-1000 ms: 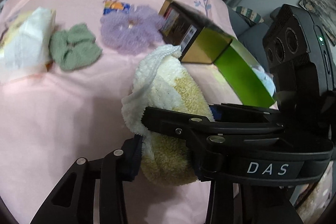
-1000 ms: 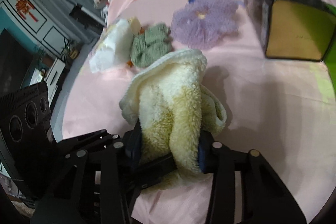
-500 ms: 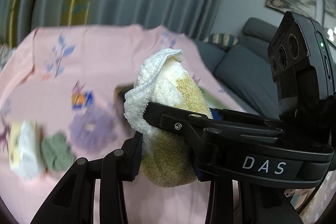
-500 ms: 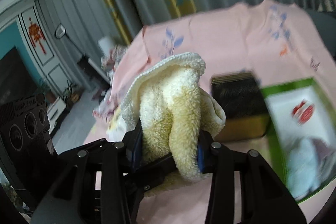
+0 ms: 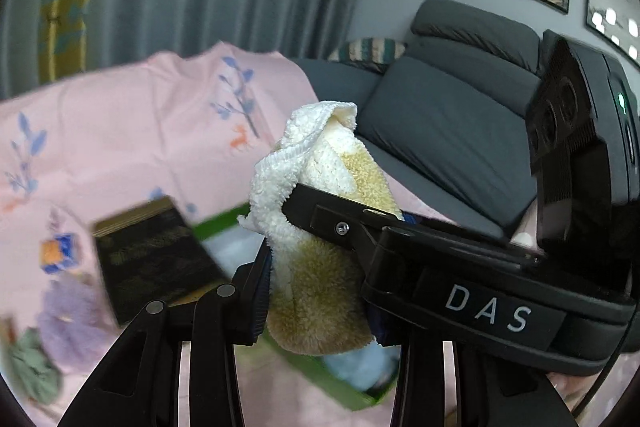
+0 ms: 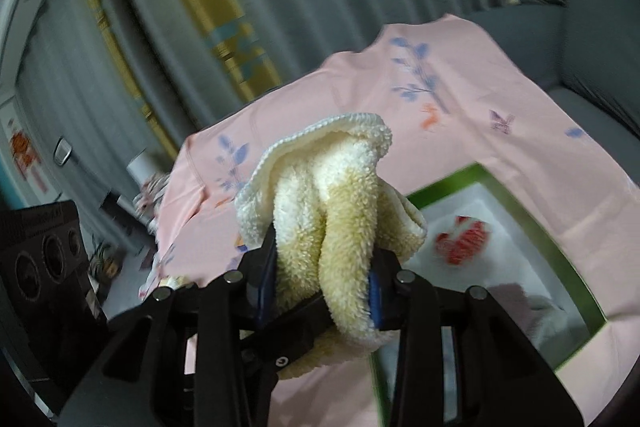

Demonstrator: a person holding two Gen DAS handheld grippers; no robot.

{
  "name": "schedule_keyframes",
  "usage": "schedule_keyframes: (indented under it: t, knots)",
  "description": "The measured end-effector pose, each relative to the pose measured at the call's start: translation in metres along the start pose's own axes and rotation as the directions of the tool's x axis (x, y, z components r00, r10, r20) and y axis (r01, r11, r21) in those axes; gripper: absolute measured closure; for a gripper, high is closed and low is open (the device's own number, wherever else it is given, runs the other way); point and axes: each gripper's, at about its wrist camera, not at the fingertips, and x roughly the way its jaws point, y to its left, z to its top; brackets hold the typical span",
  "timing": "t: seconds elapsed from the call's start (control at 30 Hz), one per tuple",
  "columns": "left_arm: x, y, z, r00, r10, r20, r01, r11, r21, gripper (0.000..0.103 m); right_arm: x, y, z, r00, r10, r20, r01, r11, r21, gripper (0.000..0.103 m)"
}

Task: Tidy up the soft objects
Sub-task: 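Carry the fluffy towel into the green box and release it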

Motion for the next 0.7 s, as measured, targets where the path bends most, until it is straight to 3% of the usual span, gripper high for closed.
schedule_keyframes:
  t: [0.27,0.57,0.7]
  knots:
    - [0.059,-0.017,-0.007,0.994,-0.061,-0.091,0.061,0.998,-0.003,0.063,0.008,-0.067,-0.008,0.997,-0.071,-0.035,0.076,0.982,0.172,0.068]
    - [0.113,-0.017,-0.023,0.967,-0.146,-0.207,0.128,0.987,-0.1,0.063,0.027,-0.107,-0.018,0.974,-0.178,-0.138,0.21,0.938,0.277,0.068]
    - [0.117,-0.014,-0.03,0.961,-0.162,-0.223,0.136,0.982,-0.128,0.063,0.03,-0.117,-0.02,0.963,-0.209,-0.171,0.253,0.921,0.298,0.06]
